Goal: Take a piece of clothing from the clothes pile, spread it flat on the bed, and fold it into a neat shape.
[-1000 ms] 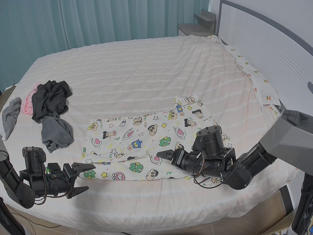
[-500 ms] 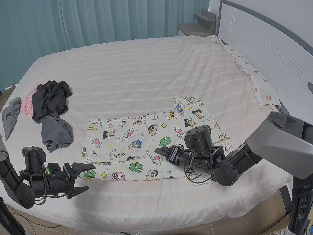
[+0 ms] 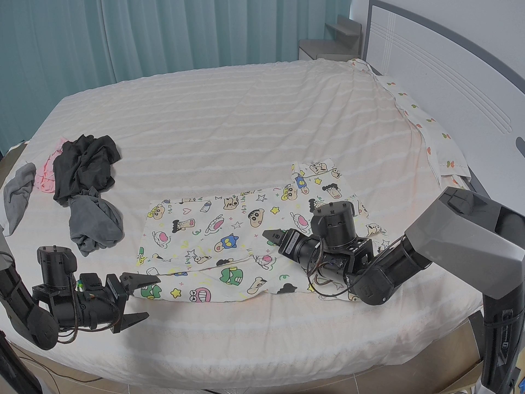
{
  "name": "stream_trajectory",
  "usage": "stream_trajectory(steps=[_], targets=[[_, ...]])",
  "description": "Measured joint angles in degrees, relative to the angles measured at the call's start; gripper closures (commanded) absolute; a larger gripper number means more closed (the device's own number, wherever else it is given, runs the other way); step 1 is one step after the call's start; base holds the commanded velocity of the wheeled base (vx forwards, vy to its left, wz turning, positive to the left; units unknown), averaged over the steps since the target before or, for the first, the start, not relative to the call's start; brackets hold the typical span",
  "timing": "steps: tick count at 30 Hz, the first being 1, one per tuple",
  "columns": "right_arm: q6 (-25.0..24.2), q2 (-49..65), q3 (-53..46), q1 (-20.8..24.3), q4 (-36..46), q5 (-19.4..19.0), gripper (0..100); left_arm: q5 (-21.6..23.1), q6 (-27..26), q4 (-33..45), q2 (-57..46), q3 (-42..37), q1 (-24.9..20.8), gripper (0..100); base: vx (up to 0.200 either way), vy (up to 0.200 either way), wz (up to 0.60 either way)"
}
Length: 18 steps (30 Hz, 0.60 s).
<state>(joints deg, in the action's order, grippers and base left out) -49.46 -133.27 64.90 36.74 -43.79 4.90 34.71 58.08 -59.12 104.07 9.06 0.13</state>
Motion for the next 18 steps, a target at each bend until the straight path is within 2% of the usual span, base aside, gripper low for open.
stream_trajectory(steps=[3, 12, 14, 18], targets=[[0.52, -0.30, -0.29, -0.34, -2.71, 0.27, 0, 0.00, 0.04, 0.00, 0.00, 0.00, 0.02, 0, 0.000, 0.000, 0.00], [0.71, 1.57, -3.24, -0.61, -3.07, -0.12, 0, -0.02, 0.02, 0.00, 0.00, 0.00, 0.02, 0, 0.000, 0.000, 0.00], [0.66, 2.69, -5.03, -0.61, -3.07, -1.21, 0, -0.15, 0.02, 0.00, 0.00, 0.00, 0.02, 0, 0.000, 0.000, 0.00], [0.60, 5.46, -9.95, -0.45, -3.58, -5.85, 0, -2.00, 0.06, 0.00, -0.05, 0.26, -0.21, 0, 0.000, 0.000, 0.00]])
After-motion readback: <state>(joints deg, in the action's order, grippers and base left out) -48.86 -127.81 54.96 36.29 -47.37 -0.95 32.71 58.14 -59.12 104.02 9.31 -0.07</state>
